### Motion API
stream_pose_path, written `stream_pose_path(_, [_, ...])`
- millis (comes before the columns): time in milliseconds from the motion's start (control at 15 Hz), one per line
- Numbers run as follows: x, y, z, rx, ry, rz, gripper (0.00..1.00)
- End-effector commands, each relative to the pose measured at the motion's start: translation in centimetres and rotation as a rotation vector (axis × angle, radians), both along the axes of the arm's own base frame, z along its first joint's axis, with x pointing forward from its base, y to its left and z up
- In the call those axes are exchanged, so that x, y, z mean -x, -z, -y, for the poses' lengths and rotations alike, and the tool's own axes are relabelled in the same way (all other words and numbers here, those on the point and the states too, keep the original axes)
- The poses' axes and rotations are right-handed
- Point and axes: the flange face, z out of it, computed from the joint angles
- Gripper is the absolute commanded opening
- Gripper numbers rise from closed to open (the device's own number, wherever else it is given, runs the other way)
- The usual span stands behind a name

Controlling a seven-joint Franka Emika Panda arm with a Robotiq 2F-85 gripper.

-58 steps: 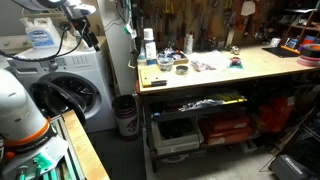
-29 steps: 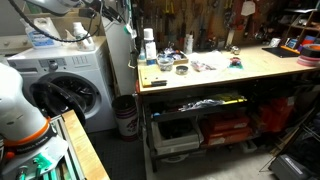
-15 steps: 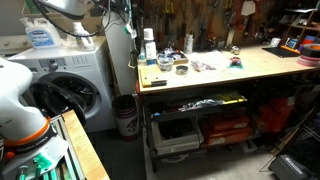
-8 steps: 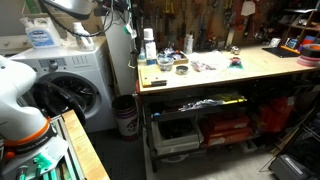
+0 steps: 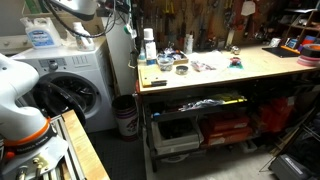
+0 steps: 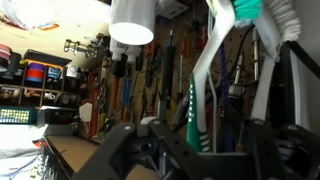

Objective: Pick up the green and white brush and put it on the brown object on the table

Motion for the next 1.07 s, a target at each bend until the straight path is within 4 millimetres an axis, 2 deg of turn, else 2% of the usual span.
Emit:
stream_pose_path(0, [-0.84, 0.33, -0.16, -0.028, -0.005, -0.015, 0.57])
stream_pose_path(67, [-0.92, 0.38, -0.17, -0.031, -0.003, -0.019, 0.6])
stream_pose_path(267, [-1.2, 0.41, -0.2, -0.044, -0.009, -0.027, 0.49])
stream_pose_path(333, [-1.33, 0.49, -0.23, -0.048, -0.008, -0.036, 0.41])
stream_pose_path(400, [-1.37, 0.43, -0.23, -0.049, -0.008, -0.034, 0.41])
stream_pose_path(733, [-1.64, 0.49, -0.2, -0.064, -0.013, -0.044, 0.09])
stream_pose_path(867, [-1.73, 0.28, -0.19, -0.072, -0.009, -0.042, 0.1])
stream_pose_path(933, [-1.8, 0.28, -0.17, -0.079, -0.006, -0.046, 0.04])
stream_pose_path(1000, [-1.82, 0.23, -0.14, -0.079, -0.004, -0.045, 0.04])
